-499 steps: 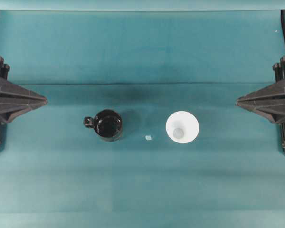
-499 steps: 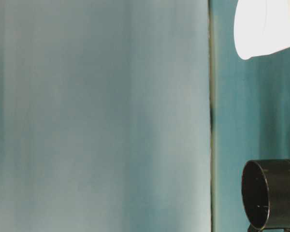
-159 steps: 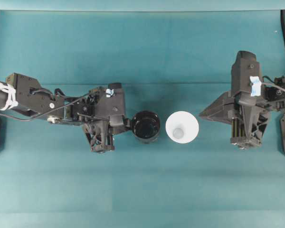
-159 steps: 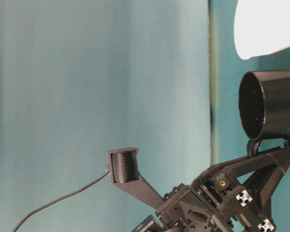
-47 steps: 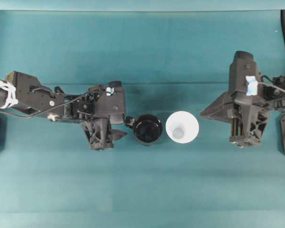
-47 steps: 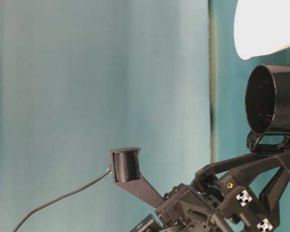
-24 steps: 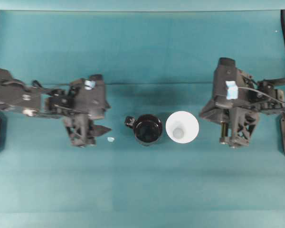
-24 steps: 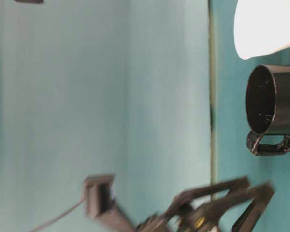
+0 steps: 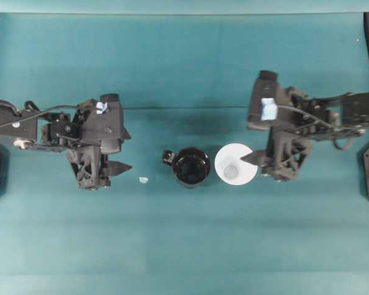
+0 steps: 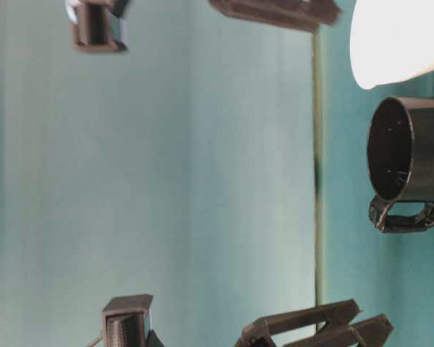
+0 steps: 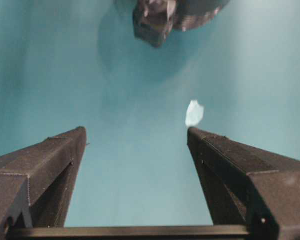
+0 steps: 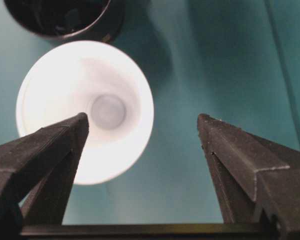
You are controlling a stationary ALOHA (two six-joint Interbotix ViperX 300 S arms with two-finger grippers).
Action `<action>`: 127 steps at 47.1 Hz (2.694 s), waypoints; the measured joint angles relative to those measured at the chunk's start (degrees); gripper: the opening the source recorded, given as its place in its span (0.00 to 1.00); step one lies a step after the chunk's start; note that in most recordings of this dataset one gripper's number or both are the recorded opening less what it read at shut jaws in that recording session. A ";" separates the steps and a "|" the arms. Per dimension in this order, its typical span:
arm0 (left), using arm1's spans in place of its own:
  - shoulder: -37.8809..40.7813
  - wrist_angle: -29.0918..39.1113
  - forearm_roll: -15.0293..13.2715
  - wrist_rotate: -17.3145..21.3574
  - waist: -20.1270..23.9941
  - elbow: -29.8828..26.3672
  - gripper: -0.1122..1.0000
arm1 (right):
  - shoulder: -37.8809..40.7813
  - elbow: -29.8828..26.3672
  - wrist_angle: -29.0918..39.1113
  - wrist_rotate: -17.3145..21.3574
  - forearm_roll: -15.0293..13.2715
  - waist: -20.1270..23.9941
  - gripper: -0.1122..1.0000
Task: Put a paper cup into the cup holder on your left arm.
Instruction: 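Lower the right gripper onto the white paper cup's rim and grasp, then lift the paper cup and carry it over the black mug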
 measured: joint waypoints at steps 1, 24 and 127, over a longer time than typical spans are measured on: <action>-0.09 0.00 0.00 0.00 0.00 0.18 0.90 | 0.44 -0.18 -0.18 0.00 -0.09 0.00 0.94; -0.88 0.00 0.00 0.00 0.00 1.23 0.90 | 3.60 -0.35 -0.79 0.00 -0.09 -1.85 0.94; -0.97 -0.35 0.00 0.00 0.00 1.76 0.90 | 3.08 -19.51 20.74 11.78 3.60 0.44 0.04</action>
